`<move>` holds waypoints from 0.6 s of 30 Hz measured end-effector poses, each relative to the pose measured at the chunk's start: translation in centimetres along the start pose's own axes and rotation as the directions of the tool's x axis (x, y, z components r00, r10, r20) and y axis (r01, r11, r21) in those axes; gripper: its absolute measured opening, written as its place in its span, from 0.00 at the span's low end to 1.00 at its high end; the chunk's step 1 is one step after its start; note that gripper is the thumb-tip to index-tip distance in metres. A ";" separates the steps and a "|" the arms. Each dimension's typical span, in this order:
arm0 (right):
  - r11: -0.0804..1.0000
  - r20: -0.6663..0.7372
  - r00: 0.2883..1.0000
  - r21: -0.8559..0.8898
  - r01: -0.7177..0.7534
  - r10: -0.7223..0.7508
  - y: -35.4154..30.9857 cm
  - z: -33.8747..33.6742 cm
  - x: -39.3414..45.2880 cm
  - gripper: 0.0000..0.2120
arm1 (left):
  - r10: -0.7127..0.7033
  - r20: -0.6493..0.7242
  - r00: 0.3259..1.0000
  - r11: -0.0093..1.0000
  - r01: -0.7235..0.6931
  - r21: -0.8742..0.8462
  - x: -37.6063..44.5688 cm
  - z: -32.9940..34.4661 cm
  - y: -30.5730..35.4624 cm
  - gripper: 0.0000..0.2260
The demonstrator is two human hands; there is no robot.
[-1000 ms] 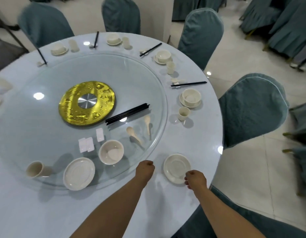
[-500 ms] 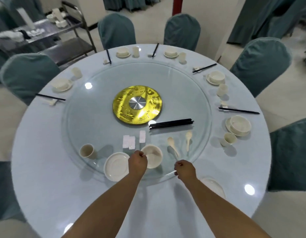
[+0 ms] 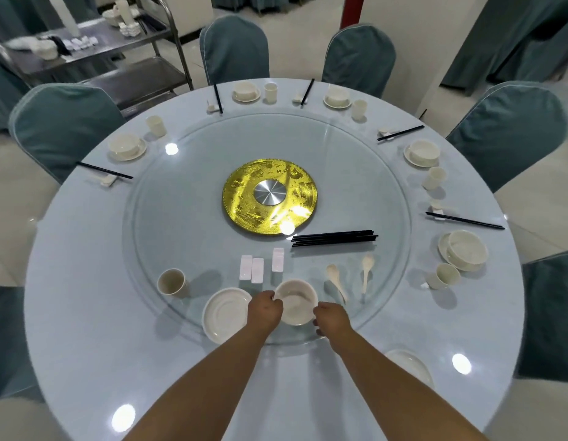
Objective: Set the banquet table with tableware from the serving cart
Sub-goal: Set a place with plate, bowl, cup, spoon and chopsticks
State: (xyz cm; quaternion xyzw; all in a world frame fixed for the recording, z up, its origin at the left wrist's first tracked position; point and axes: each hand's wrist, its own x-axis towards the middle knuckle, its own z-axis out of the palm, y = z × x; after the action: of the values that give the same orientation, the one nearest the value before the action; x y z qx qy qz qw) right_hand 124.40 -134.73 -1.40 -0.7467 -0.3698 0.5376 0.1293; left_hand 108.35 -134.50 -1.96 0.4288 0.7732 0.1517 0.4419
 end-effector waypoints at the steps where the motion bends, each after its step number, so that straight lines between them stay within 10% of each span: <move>1: 1.000 0.001 1.000 0.002 -0.013 0.013 0.0 -0.1 0.0 0.12 | 0.007 -0.006 1.000 1.000 -0.007 0.008 0.0 0.1 0.0 0.11; 18: 0.993 -0.037 0.996 0.095 -0.073 0.077 -0.3 -0.5 -0.3 0.14 | -0.050 -0.020 0.999 0.999 0.050 0.000 -0.9 -0.9 0.4 0.07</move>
State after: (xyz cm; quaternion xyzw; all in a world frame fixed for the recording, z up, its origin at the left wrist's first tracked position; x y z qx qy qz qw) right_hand 124.70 -134.62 -0.75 -0.7638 -0.3134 0.5436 0.1513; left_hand 107.99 -134.84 -0.72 0.4079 0.7881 0.1448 0.4377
